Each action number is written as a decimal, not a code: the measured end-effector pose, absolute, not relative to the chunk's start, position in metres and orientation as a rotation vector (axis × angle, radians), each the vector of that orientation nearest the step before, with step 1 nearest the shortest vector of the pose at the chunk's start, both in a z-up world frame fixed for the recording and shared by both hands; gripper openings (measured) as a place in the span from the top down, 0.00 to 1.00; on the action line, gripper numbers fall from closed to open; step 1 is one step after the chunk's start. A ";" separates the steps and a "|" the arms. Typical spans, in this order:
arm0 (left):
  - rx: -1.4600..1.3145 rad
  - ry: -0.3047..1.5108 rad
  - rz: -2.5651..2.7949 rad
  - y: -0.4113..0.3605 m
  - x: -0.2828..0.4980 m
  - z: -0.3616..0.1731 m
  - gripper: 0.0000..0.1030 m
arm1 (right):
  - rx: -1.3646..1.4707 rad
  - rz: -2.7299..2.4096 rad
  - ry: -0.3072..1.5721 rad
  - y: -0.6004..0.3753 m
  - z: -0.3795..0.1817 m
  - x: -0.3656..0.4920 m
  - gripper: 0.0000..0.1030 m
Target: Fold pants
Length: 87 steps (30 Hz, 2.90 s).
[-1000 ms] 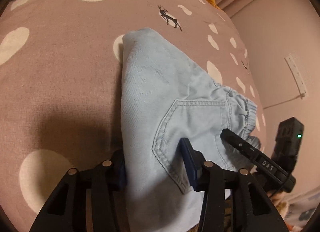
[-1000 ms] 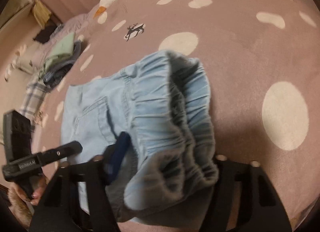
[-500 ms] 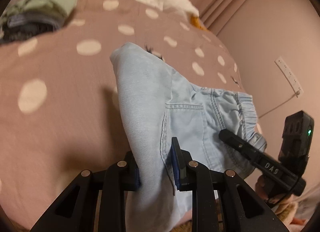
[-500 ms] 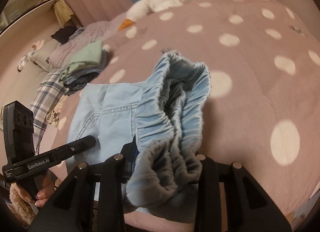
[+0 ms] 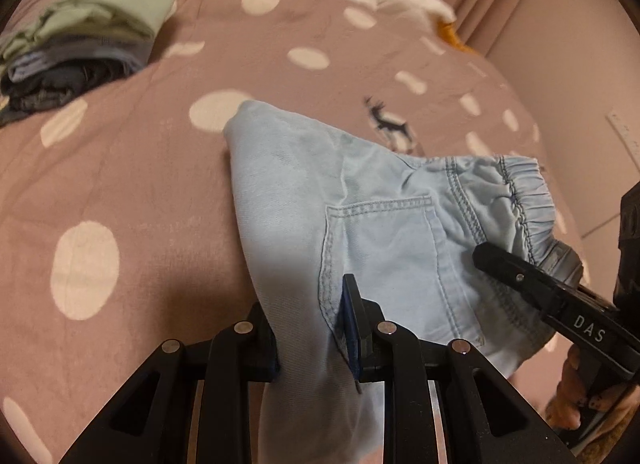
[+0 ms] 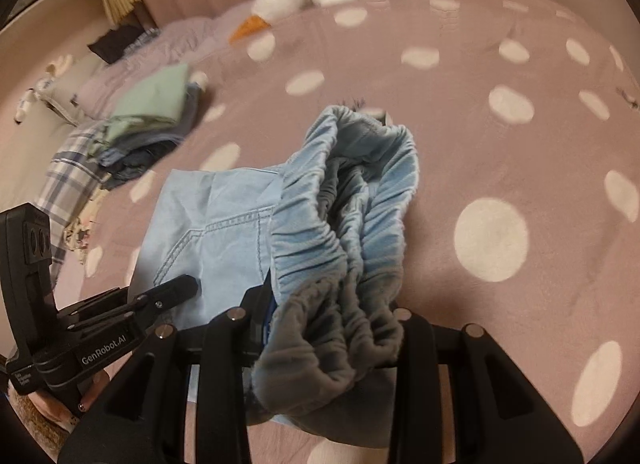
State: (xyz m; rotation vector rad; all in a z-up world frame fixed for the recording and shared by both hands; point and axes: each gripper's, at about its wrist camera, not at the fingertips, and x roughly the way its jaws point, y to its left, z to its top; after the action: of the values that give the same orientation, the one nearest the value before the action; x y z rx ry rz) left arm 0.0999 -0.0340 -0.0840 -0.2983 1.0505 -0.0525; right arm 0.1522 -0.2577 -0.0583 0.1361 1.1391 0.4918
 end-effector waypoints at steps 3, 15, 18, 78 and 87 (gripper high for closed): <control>-0.312 1.068 -0.034 -0.030 0.101 -0.095 0.72 | 0.133 0.450 1.181 -0.260 -0.073 0.155 0.62; -0.374 1.027 -0.022 -0.019 0.068 -0.054 0.52 | 0.117 0.375 1.121 -0.281 -0.038 0.131 0.36; -0.307 0.917 -0.009 -0.018 0.041 -0.016 0.31 | 0.141 0.388 1.035 -0.291 -0.006 0.117 0.24; -0.190 0.930 -0.026 -0.064 -0.024 0.014 0.02 | 0.074 0.272 0.920 -0.309 0.046 0.037 0.06; -0.189 0.941 -0.026 -0.065 -0.023 0.012 0.02 | 0.071 0.272 0.932 -0.307 0.042 0.037 0.06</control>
State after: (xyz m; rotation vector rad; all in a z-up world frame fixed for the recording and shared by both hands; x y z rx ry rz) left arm -0.0233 -0.0645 0.0120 -0.1894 0.9411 -0.0259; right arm 0.0373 -0.3070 0.0416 0.0714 0.9319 0.2722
